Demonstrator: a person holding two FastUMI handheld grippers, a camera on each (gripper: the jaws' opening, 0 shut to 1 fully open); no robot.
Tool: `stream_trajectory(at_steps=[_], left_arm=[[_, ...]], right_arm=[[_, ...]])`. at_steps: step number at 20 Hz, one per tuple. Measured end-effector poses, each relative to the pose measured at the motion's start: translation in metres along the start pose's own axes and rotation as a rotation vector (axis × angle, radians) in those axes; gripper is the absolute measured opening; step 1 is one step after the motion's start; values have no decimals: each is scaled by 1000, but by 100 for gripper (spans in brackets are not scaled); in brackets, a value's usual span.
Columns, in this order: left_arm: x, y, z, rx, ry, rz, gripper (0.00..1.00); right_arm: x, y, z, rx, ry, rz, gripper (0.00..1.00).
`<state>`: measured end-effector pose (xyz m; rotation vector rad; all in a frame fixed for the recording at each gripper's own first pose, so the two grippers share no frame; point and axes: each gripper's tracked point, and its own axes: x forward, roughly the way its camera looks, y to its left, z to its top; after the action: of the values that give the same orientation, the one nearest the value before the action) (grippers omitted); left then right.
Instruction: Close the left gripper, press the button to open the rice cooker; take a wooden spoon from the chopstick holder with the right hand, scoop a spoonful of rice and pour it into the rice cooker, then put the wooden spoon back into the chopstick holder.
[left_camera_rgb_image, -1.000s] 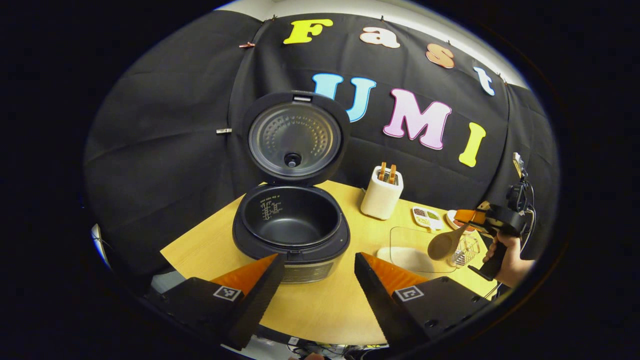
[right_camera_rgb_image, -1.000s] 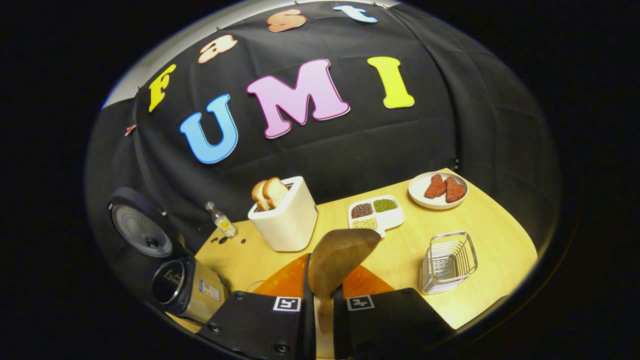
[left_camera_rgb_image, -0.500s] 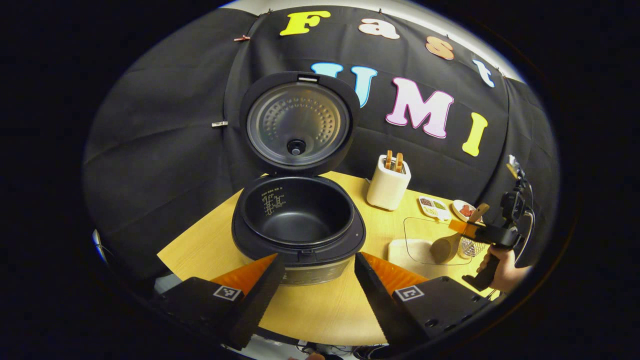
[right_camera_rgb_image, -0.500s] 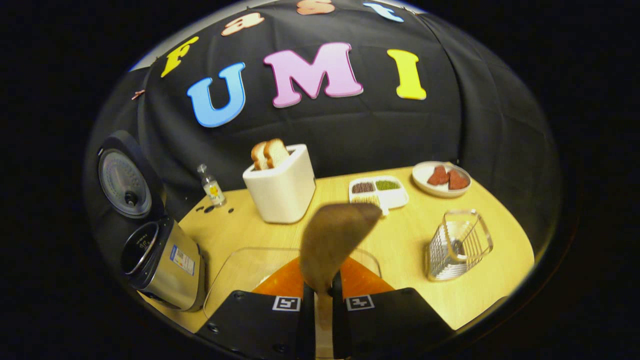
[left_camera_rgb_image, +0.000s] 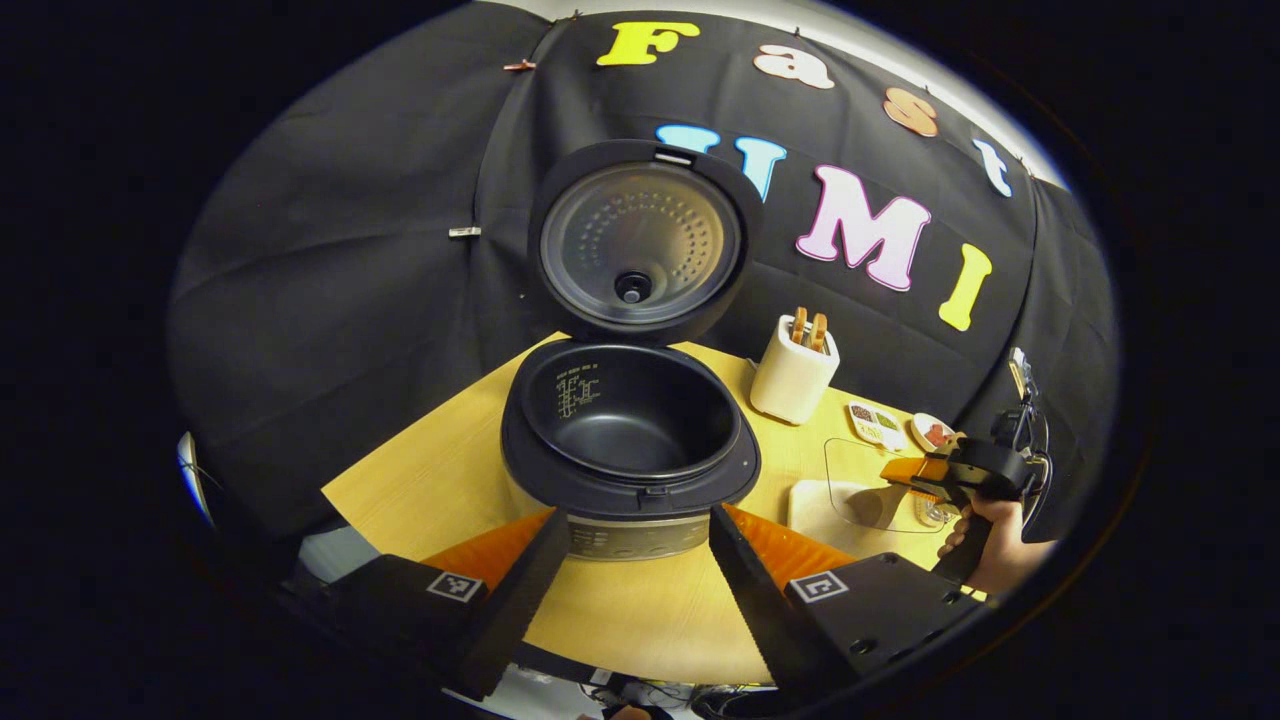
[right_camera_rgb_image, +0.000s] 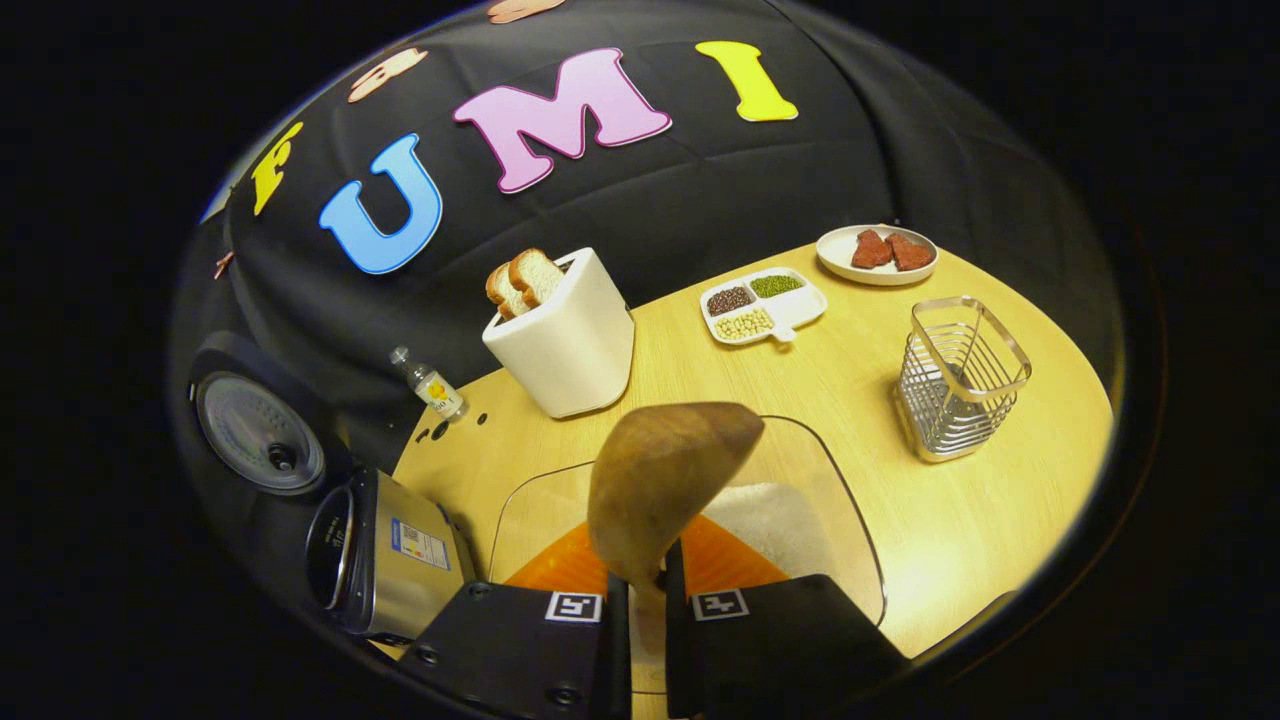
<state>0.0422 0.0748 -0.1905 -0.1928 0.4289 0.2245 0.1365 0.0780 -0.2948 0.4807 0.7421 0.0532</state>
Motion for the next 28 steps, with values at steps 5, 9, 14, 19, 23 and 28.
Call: stream_trajectory(at_steps=[5,9,14,19,23,28], left_arm=[[3,4,9,0,-13,-16,95],[2,9,17,9,-31,-29,95],[-2,16,18,22,-34,-41,95],[-8,20,20,19,-47,-60,95],[-7,22,26,6,-62,-81,95],[-6,23,44,0,-106,-96,95]], right_arm=[[-4,16,-9,142,58,39,18],[-5,27,-11,315,103,58,18],[-14,17,0,380,84,53,18],[-26,-12,10,476,67,3,18],[-41,-20,23,577,57,-4,18],[-55,7,65,678,39,70,18]])
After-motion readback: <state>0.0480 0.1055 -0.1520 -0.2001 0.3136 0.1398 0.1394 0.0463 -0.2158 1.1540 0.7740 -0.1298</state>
